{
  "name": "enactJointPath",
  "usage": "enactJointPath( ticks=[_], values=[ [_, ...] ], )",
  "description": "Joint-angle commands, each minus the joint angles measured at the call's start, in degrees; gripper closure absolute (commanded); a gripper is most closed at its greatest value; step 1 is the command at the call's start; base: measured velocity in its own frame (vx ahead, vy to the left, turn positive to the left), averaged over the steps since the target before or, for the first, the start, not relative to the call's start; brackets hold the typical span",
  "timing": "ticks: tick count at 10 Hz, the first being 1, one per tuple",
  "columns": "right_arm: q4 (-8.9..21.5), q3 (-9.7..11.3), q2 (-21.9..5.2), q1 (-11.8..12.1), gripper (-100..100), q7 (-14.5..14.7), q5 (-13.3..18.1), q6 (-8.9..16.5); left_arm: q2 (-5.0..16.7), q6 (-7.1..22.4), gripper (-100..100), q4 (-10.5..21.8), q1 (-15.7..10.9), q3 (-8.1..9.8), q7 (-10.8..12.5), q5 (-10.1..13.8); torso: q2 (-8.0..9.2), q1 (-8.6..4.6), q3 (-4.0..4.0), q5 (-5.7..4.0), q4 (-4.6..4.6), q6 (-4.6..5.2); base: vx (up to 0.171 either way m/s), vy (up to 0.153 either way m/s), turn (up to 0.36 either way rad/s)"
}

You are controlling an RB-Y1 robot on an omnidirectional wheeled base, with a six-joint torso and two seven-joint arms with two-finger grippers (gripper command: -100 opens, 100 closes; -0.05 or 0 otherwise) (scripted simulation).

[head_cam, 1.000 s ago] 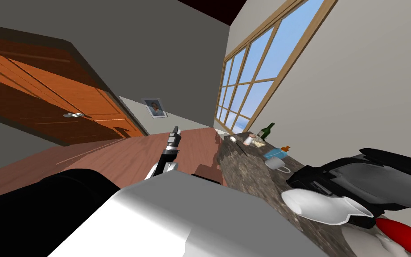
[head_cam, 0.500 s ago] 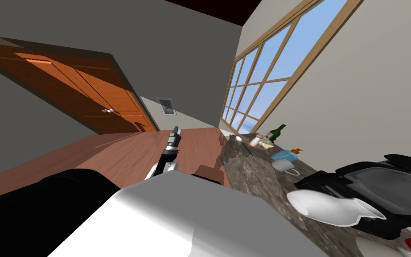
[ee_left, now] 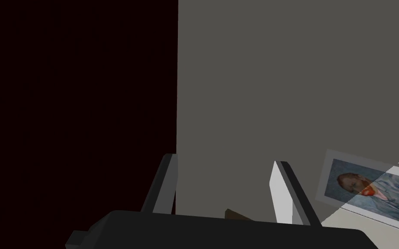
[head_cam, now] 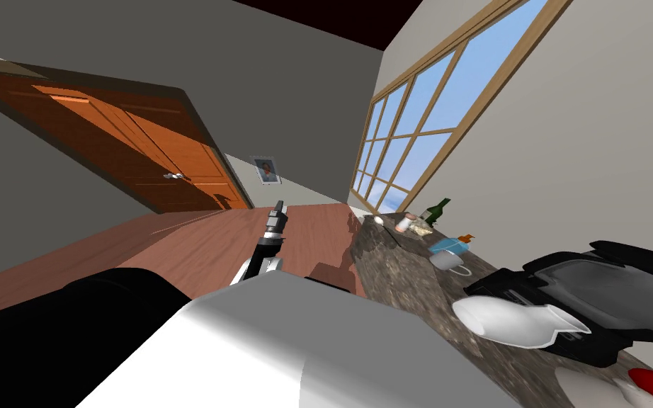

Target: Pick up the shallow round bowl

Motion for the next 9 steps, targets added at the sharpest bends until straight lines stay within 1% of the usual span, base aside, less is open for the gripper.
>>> enactJointPath(
  ticks=[1, 2, 3, 4, 5, 6, 7, 8, 9],
  values=[
    [0.00, 0.00, 0.00, 0.00, 100, 0.00, 0.00, 0.00, 0.00, 0.00, 0, 0.00, 0.00, 0.00, 0.00, 0.00, 0.00, 0.00, 0.00, 0.00, 0.00, 0.00, 0.000, 0.000, 0.000],
    [-0.01, 0.00, 0.01, 0.00, 0, 0.01, 0.00, -0.01, 0.00, 0.00, 0, 0.00, 0.00, 0.00, 0.00, 0.00, -0.01, 0.01, 0.00, 0.02, 0.00, 0.00, 0.000, 0.000, 0.000],
    [0.06, -1.31, 0.19, 0.57, 100, 1.66, -0.03, -0.25, 0.00, 0.00, 0, 0.00, 0.00, 0.00, 0.00, 0.00, -0.01, 0.02, -0.01, 0.02, 0.00, 0.00, 0.101, -0.022, -0.258],
    [-0.02, -2.94, 0.36, 1.40, 100, 3.55, -0.09, -0.56, 0.00, 0.00, 0, 0.00, 0.02, 0.01, 0.00, 0.00, -0.23, -0.02, -0.12, 0.02, -0.05, 0.18, 0.209, -0.043, -0.450],
    [-0.02, -2.94, 0.36, 1.40, 100, 4.11, -0.09, -0.56, 0.01, 0.00, 0, 0.00, 0.04, 0.02, 0.00, 0.00, -0.50, -0.05, -0.28, 0.02, -0.11, 0.24, 0.195, -0.034, -0.156],
    [-0.09, -4.56, 0.52, 2.23, 100, 6.30, -0.16, -0.87, 0.01, 0.00, 0, 0.00, 0.02, 0.01, 0.00, 0.00, -0.64, -0.07, -0.36, 0.03, -0.12, -0.05, 0.163, -0.051, -0.158],
    [-0.09, -4.56, 0.52, 2.23, 100, 6.55, -0.16, -0.87, 0.01, 0.00, 0, 0.00, 0.03, 0.01, 0.00, 0.00, -0.65, -0.12, -0.37, 0.05, -0.13, -0.01, 0.108, -0.027, -0.099],
    [-0.16, -6.18, 0.69, 3.06, 100, 8.85, -0.23, -1.18, 0.01, 0.00, 0, 0.00, 0.01, 0.01, 0.00, 0.00, -0.50, -0.06, -0.30, 0.06, -0.11, -0.04, 0.131, -0.024, -0.233],
    [-0.24, -7.81, 0.86, 3.89, 100, 10.35, -0.30, -1.49, 0.01, 0.00, 0, 0.00, 0.03, 0.01, 0.00, 0.00, -0.49, -0.02, -0.28, 0.10, -0.11, 0.10, 0.188, -0.046, -0.381]
  ],
)
